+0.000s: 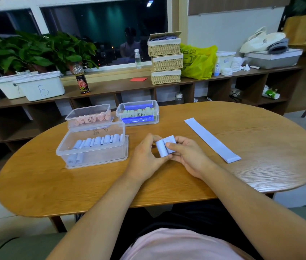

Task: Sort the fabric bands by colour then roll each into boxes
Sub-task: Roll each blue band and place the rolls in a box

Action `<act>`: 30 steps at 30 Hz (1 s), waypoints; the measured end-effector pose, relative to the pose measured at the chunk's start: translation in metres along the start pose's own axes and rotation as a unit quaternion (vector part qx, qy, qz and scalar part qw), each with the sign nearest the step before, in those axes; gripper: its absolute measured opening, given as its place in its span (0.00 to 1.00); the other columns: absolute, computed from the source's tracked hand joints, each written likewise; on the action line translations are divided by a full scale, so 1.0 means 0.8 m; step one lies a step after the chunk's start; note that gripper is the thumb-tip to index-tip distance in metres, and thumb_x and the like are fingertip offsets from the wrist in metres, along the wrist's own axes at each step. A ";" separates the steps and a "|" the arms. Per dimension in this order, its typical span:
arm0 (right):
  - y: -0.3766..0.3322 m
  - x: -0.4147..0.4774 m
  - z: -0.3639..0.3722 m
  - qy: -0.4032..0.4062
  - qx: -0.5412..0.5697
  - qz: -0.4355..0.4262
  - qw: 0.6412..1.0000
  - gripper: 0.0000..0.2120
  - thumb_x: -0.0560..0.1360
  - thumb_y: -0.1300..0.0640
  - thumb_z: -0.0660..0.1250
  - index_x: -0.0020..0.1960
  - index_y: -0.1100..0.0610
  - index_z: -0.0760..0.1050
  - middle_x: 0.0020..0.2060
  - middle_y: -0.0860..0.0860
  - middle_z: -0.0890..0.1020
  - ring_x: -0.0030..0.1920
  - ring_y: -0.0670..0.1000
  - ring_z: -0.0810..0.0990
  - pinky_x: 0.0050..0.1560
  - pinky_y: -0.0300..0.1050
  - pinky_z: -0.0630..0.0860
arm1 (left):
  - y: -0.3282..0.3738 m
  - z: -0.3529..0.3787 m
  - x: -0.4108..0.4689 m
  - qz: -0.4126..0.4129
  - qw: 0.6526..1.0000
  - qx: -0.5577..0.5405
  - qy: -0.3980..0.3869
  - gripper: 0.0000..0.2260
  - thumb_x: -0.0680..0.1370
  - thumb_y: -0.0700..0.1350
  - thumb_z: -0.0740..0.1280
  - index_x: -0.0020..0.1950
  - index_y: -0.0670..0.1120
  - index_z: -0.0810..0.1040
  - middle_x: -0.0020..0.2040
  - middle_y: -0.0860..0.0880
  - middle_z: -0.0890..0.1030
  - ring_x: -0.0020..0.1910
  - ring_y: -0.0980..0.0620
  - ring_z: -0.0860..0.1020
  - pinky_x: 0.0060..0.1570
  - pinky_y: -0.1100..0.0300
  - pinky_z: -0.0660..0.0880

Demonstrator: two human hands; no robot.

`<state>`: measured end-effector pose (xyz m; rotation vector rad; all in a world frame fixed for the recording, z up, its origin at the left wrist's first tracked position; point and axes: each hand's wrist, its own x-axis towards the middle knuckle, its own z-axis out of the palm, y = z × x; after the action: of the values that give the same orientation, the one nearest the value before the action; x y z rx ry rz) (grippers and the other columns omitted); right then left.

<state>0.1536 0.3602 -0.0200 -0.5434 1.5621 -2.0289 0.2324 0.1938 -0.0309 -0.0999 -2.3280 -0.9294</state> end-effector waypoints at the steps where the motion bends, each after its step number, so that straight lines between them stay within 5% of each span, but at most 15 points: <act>1: 0.000 -0.001 0.001 -0.003 -0.009 -0.007 1.000 0.13 0.81 0.61 0.72 0.63 0.65 0.80 0.56 0.60 0.87 0.54 0.55 0.86 0.57 0.51 0.83 | 0.000 0.001 0.000 0.007 1.000 0.014 0.003 0.22 0.72 0.51 0.83 0.59 0.52 0.76 0.54 0.59 0.80 0.55 0.57 0.80 0.54 0.63 0.77; 6: 0.003 -0.006 0.010 0.020 -0.083 -0.040 0.996 0.17 0.76 0.63 0.78 0.62 0.65 0.78 0.55 0.58 0.87 0.54 0.53 0.86 0.55 0.46 0.84 | -0.004 0.004 -0.003 0.052 0.995 0.082 -0.006 0.22 0.76 0.47 0.79 0.67 0.48 0.77 0.59 0.53 0.80 0.58 0.58 0.76 0.57 0.62 0.75; 12: -0.013 -0.011 0.006 0.018 -0.077 -0.029 0.996 0.16 0.76 0.60 0.79 0.61 0.61 0.81 0.53 0.57 0.88 0.56 0.55 0.87 0.62 0.54 0.83 | -0.002 -0.007 0.001 0.092 0.990 0.102 -0.023 0.26 0.76 0.46 0.79 0.72 0.46 0.76 0.67 0.51 0.79 0.68 0.55 0.75 0.69 0.73 0.63; 26: -0.081 -0.003 0.078 -0.053 -0.067 -0.041 0.995 0.15 0.78 0.62 0.76 0.63 0.62 0.82 0.55 0.58 0.88 0.58 0.56 0.87 0.62 0.54 0.82 | 0.022 -0.103 0.006 0.115 0.987 0.088 0.071 0.25 0.77 0.50 0.79 0.71 0.46 0.77 0.67 0.52 0.80 0.69 0.54 0.76 0.69 0.60 0.72; 30: -0.088 0.008 0.115 -0.075 -0.084 -0.044 0.993 0.14 0.78 0.62 0.75 0.63 0.61 0.83 0.55 0.57 0.88 0.58 0.56 0.87 0.62 0.52 0.83 | 0.014 -0.140 0.001 0.085 0.989 0.092 0.074 0.26 0.77 0.49 0.79 0.72 0.50 0.75 0.67 0.57 0.78 0.66 0.67 0.71 0.67 0.69 0.68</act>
<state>0.1923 0.3006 0.0712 -0.8243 1.6512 -1.8813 0.2936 0.1295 0.0387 -0.1458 -2.2162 -0.6129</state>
